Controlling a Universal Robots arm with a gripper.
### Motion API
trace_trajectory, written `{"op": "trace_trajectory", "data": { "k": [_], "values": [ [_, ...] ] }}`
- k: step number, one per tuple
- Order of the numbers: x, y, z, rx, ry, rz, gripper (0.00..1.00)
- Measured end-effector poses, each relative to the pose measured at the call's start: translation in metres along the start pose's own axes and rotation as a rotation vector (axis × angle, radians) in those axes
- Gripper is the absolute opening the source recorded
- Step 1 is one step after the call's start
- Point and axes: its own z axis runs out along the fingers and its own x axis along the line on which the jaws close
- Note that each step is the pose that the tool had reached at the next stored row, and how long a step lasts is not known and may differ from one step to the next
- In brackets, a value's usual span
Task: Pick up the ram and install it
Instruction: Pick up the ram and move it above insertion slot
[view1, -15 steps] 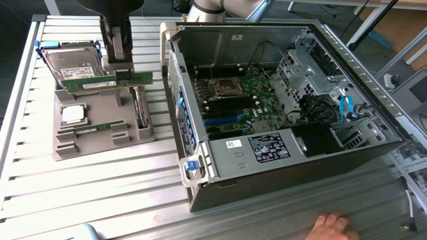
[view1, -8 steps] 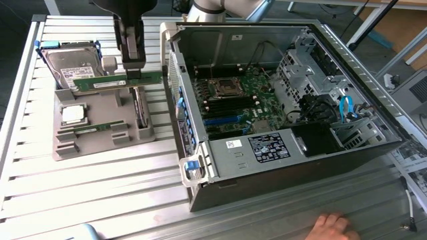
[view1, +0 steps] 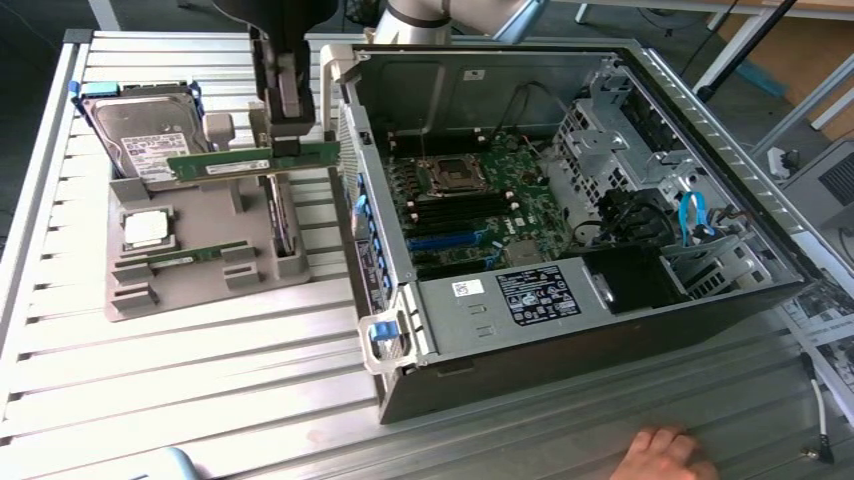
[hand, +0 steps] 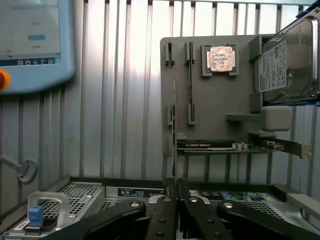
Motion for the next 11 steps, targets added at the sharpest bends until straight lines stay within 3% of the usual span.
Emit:
{"op": "trace_trajectory", "data": {
  "k": [11],
  "values": [
    [0.001, -0.0224, -0.0004, 0.0000, -0.0001, 0.000, 0.12]
  ]
}}
